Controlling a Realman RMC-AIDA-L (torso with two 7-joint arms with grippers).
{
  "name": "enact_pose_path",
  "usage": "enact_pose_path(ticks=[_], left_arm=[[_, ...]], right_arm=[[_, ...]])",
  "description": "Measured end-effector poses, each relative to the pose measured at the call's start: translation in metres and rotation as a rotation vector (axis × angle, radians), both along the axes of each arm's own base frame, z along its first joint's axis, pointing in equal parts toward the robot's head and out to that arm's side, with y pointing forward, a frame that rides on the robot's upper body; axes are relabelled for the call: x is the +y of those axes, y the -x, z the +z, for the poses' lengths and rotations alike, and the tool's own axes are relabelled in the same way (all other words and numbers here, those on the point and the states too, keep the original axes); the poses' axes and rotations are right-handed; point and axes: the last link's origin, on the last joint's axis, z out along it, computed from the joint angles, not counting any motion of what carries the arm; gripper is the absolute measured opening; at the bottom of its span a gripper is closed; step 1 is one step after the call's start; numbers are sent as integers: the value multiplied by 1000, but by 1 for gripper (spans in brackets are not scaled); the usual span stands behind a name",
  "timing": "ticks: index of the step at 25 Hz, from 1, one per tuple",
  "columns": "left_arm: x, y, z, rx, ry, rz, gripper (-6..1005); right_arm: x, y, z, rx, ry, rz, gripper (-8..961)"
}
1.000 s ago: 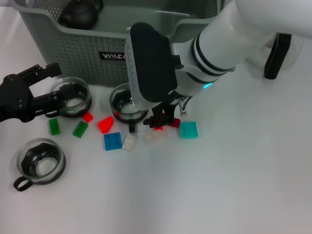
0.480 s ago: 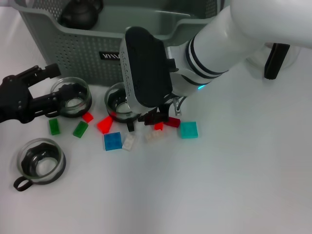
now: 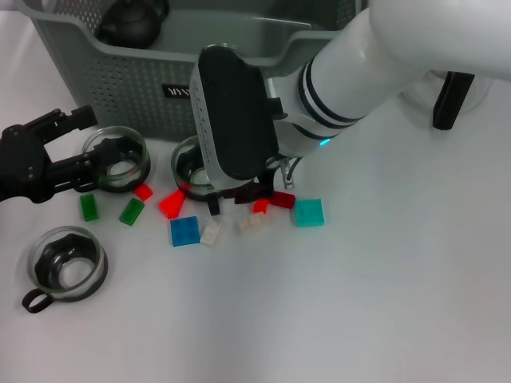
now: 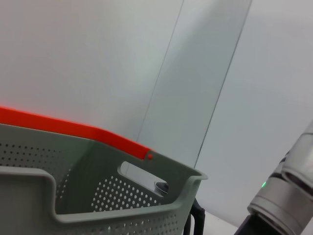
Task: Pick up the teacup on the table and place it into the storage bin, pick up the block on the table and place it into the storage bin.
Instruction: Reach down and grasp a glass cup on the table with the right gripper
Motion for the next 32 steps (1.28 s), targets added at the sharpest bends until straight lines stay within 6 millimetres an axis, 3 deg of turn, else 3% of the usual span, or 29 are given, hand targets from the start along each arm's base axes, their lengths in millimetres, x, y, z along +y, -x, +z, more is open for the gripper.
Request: enact_pose_path(ticks=[17, 32], left_arm=[[-1, 2, -1, 5, -3, 13, 856], [-3, 2, -3, -2, 1, 15, 856]], right_arm=[[-16, -4, 5, -60, 98, -91, 489], [-12, -9, 1, -38, 66, -111, 455]])
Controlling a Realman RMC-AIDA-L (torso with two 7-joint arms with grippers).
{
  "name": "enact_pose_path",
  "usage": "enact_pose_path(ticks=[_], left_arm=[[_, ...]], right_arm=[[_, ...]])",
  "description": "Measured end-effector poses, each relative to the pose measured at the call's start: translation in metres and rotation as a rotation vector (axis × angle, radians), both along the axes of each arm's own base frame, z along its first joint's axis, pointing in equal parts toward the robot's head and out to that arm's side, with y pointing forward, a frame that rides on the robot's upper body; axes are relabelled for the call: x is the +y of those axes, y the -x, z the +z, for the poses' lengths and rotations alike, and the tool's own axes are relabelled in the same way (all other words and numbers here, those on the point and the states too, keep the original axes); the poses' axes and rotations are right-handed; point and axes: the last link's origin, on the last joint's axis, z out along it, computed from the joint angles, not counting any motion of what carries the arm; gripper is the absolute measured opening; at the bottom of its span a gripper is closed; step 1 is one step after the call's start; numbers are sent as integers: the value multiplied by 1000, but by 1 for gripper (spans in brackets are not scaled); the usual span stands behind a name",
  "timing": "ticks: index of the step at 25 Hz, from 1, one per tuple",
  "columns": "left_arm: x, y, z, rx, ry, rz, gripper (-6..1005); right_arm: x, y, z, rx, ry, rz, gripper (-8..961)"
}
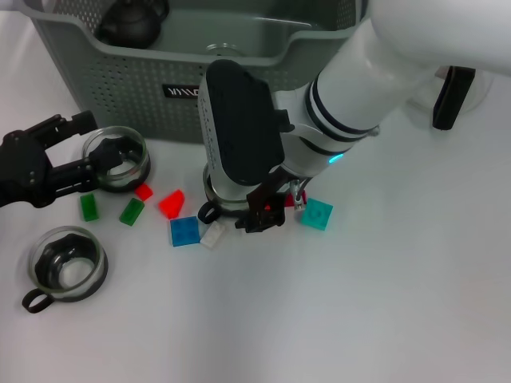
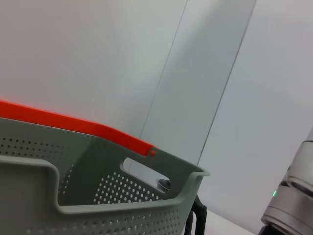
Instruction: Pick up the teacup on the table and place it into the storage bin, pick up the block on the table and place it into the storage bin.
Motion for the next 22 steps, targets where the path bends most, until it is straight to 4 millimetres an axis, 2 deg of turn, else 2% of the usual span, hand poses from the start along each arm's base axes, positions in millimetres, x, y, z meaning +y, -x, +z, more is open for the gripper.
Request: enact_pose_path(ticks=[14, 22], left_arm=[[-1, -1, -1, -5, 6, -4, 856], [-1, -2, -2, -9, 9, -3, 856]], right_arm=[[-1, -6, -2, 5, 3, -48, 395], [1, -6, 1, 13, -1, -61, 151]])
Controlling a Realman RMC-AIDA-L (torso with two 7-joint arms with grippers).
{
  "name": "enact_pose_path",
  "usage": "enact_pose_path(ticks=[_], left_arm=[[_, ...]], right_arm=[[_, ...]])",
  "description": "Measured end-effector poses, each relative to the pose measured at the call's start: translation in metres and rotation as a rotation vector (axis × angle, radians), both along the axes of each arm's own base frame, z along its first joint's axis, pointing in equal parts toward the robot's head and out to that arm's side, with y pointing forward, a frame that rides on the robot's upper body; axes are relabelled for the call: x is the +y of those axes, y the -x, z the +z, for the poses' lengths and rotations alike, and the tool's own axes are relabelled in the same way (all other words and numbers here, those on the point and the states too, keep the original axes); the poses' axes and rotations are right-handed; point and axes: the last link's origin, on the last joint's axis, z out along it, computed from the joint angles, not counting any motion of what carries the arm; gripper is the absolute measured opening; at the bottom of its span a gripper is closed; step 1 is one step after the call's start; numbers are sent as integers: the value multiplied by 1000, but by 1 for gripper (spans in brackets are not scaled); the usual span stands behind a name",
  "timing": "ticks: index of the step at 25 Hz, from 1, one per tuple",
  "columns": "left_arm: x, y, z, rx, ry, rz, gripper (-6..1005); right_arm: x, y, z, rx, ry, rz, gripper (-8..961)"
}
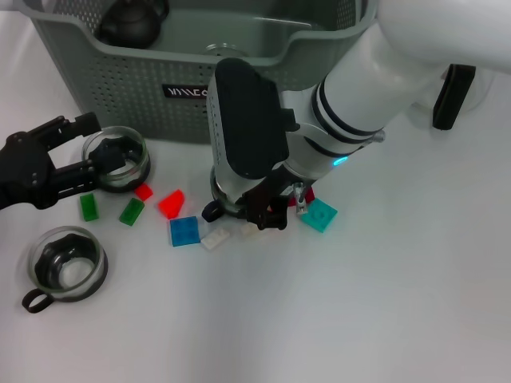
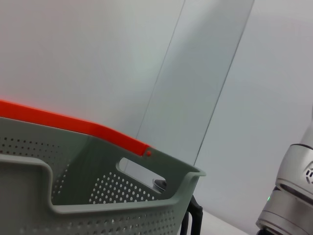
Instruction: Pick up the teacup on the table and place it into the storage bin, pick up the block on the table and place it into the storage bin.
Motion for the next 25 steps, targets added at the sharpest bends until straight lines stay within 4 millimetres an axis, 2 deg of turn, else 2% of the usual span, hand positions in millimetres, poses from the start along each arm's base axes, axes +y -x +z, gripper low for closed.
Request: enact_pose_path(ticks=[5, 8, 13, 19, 25], left_arm=[[0, 0, 0, 0, 0, 0, 855], [0, 0, 0, 0, -1, 0, 855], [0, 1, 0, 4, -4, 1, 855], [2, -1, 0, 5, -5, -3, 855], [4, -2, -1, 8, -1, -9, 855]], right_arm=[[1, 6, 6, 34, 4, -28, 58], [1, 14, 20, 66, 24, -61, 57], [-3, 18, 61, 96, 60, -119, 57], [-16, 30, 124, 214, 141, -169, 58], [-14, 42, 183, 576, 184, -157, 57]])
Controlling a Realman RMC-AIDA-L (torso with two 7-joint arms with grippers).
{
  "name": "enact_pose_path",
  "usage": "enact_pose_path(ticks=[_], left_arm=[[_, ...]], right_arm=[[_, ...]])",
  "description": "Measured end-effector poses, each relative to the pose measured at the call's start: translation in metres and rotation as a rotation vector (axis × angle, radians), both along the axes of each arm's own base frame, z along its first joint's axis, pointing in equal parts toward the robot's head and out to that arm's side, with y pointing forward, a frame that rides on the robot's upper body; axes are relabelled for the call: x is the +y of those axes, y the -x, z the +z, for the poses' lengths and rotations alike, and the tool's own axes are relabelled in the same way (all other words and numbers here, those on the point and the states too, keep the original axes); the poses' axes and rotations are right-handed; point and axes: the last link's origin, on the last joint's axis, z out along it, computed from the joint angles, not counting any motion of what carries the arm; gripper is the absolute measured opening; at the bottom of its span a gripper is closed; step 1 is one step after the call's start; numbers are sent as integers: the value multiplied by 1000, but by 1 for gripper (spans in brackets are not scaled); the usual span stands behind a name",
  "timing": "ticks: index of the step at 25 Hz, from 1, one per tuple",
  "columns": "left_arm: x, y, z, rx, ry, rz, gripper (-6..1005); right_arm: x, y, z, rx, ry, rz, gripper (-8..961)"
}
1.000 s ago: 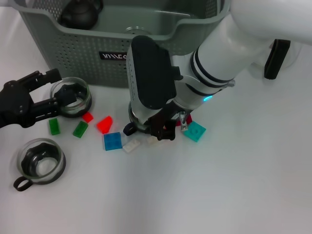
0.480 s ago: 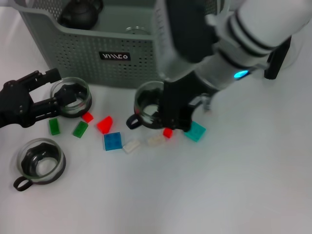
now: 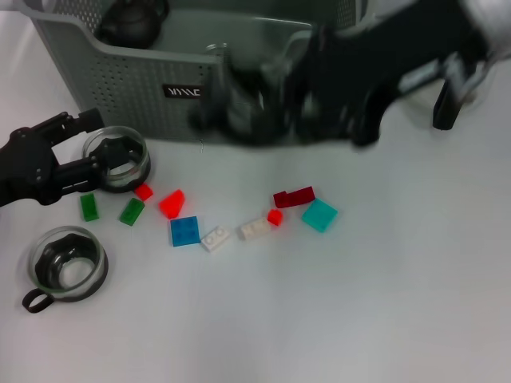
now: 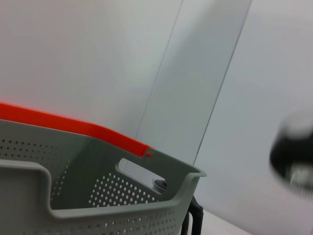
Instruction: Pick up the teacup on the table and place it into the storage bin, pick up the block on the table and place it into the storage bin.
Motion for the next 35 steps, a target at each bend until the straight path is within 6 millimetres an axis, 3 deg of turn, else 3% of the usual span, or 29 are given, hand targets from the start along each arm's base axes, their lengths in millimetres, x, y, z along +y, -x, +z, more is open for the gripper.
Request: enact_pose_path(ticks=[5, 10, 16, 20, 21, 22, 30, 35], left_arm=[[-1, 1, 1, -1, -4, 4, 855], [1, 0, 1, -3, -4, 1, 855], [2, -1, 1, -4, -2, 1, 855], [0, 1, 1, -4, -5, 9, 855], [0, 1, 1, -5, -7, 11, 855], [0, 1, 1, -6, -9, 12, 855], [0, 3, -1, -14, -9, 27, 855], [-1, 3, -1, -11, -6, 30, 855]], right_arm=[[14, -1, 35, 347, -106, -56, 57], [44, 10, 40, 478, -272, -236, 58], [92, 40, 11, 270, -495, -386, 57], [119, 56, -28, 14, -569, -387, 57], [129, 60, -46, -82, -586, -382, 57], [129, 60, -46, -82, -586, -382, 57], [147, 39, -105, -264, -702, -355, 57], [145, 27, -119, -292, -714, -346, 57]])
